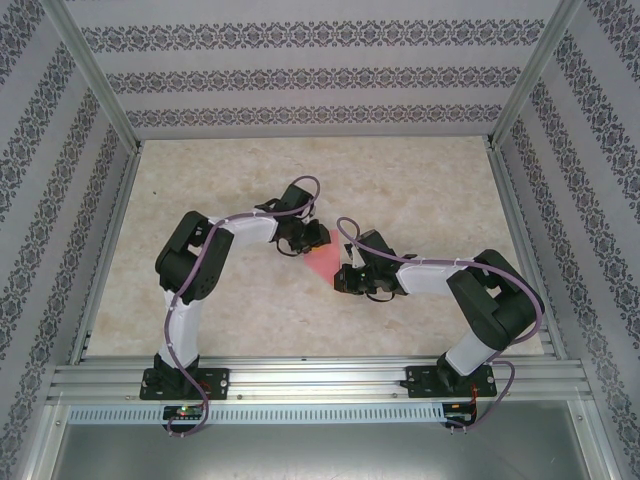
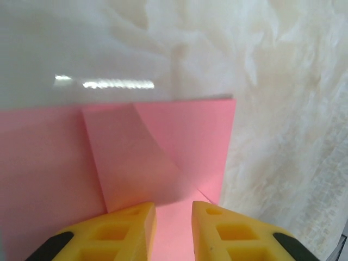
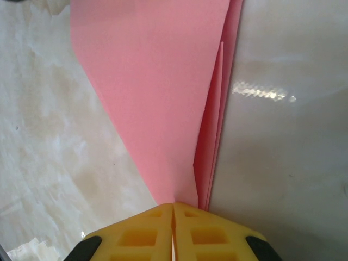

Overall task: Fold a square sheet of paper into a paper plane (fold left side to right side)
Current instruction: Fourth fold the wing at the center of the table.

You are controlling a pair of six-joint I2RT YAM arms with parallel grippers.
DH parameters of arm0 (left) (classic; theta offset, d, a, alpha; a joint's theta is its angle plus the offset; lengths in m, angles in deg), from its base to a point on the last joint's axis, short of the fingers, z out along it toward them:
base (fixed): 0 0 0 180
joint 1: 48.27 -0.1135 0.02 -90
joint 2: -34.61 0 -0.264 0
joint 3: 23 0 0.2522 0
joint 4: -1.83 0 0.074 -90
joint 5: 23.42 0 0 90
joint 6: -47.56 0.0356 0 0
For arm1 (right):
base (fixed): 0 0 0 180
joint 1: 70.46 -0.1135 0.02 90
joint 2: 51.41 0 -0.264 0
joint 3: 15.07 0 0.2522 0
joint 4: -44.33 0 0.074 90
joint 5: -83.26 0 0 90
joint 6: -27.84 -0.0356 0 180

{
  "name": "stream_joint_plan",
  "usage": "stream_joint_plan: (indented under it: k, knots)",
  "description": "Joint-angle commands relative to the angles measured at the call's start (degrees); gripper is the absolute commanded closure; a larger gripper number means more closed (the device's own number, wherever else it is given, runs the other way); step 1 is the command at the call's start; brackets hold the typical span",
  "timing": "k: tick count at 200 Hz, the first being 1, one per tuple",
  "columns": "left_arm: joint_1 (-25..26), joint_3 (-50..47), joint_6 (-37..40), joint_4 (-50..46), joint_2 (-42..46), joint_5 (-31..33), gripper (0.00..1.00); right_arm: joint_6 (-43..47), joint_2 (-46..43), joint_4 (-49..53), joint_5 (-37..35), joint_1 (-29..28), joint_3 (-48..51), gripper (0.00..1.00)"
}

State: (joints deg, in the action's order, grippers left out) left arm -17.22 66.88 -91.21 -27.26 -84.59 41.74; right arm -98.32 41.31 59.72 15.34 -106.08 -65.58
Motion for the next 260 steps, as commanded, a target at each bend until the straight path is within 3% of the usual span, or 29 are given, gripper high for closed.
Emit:
stream_joint_plan:
  k: [1,64,126,170,198,260]
  knots:
    - [-4.65,1.66,3.28,-1.55,-3.06,6.74,0.73,-0.16,1.86,9.28,-1.08,-0.42,2.74,0.91]
    - [-8.11,8.55,5.91,-4.58,-6.78,4.60,0.72,0.15,1.68,9.06,-0.85,-0.29,2.78,0.91]
    - [-8.91,6.10,10.89,-7.36,3.86,5.90,0.70,0.43,1.84,8.77,-0.32,0.04,2.30,0.91]
    - [-4.23,-5.59,7.85,3.11,12.36,-1.18,0.70,0.53,2.60,8.92,-0.29,0.36,1.69,0.91]
    - [0.42,-8.01,5.34,7.75,10.97,-5.64,0.70,0.83,2.91,9.31,-0.28,0.39,1.26,0.91]
    - [2.45,-3.00,5.69,6.32,3.02,-2.47,0.71,0.83,2.72,9.53,-0.69,0.38,1.33,0.91]
